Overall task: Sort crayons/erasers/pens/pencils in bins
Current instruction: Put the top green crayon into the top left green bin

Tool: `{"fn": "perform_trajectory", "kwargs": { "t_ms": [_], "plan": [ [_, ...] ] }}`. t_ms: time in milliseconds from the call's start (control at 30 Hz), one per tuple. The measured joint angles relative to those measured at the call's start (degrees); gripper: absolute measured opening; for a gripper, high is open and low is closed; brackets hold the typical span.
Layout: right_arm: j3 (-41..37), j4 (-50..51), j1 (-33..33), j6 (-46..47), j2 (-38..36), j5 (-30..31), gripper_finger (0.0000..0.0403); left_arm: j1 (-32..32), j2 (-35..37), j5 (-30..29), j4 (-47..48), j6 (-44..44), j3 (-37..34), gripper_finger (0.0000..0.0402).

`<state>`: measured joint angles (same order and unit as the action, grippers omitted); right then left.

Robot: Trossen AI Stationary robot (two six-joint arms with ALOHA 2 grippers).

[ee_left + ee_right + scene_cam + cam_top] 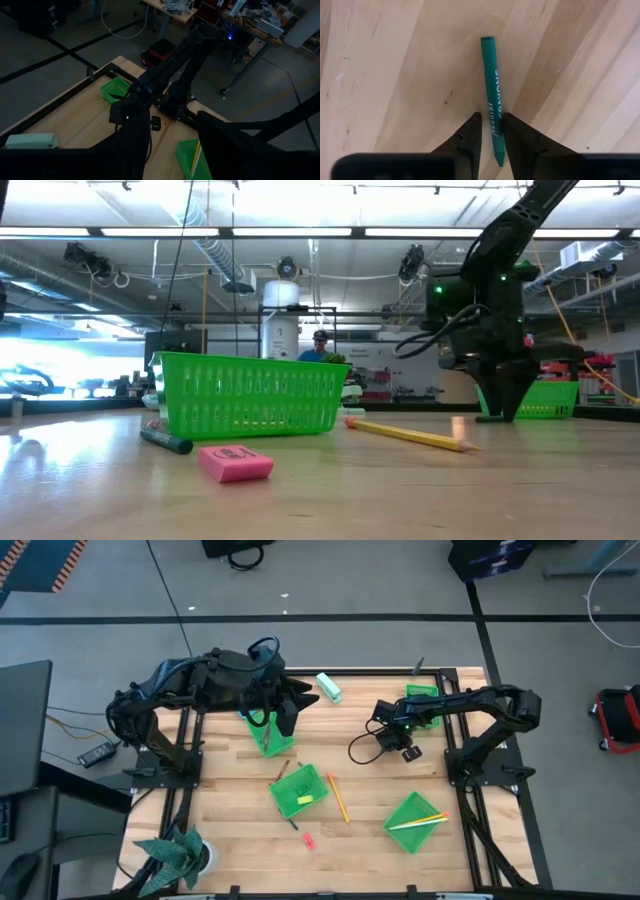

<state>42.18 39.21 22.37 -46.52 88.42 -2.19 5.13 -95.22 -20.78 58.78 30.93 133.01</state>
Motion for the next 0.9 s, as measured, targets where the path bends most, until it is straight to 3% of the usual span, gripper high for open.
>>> {"fn": "perform_trajectory", "kwargs": {
  "t_ms": [200, 600, 900],
  "plan": [
    [-0.31, -0.68, 0.04, 2.58, 0.02, -1.58, 0.0058, 0.00, 0.00, 0.00, -0.10, 0.04, 0.00, 0.0172],
    [1.23, -0.46, 0.11, 13.89, 0.44, -3.33, 0.0047, -0.01, 0.00, 0.00, -0.13, -0.37, 0.00, 0.0172],
    [5.70, -3.58, -0.28, 26.22, 0.50, -16.80, 0.0044, -0.07, 0.00, -0.20, -0.10, -3.55, 0.00, 0.0172]
  ]
}}
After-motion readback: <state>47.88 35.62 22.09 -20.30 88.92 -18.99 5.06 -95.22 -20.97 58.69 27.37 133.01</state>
